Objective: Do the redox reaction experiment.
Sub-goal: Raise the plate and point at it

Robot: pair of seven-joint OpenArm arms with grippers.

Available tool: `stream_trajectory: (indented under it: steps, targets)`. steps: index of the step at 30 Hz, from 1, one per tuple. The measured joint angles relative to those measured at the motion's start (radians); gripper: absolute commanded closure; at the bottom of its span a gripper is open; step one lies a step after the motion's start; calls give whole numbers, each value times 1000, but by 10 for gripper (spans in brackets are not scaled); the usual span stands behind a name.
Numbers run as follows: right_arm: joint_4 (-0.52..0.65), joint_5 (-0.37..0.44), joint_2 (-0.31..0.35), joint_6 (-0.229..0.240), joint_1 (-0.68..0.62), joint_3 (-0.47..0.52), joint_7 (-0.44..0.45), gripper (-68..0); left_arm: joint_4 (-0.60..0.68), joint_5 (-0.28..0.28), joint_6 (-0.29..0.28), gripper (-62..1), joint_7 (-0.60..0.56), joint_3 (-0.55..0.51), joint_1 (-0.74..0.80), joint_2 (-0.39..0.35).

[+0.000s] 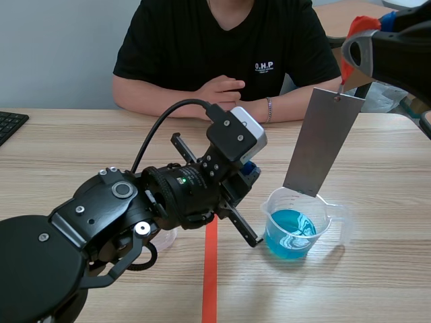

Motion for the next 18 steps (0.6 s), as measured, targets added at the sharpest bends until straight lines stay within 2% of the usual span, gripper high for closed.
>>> stream_trajectory:
  steps: [14,18]
  targets:
    - [0,0,0,0,0,0,0,-15,0,-52,0,-40,23,0,0,0]
    - [0,0,0,0,0,0,0,-15,12,-59,-24,-40,24,0,0,0]
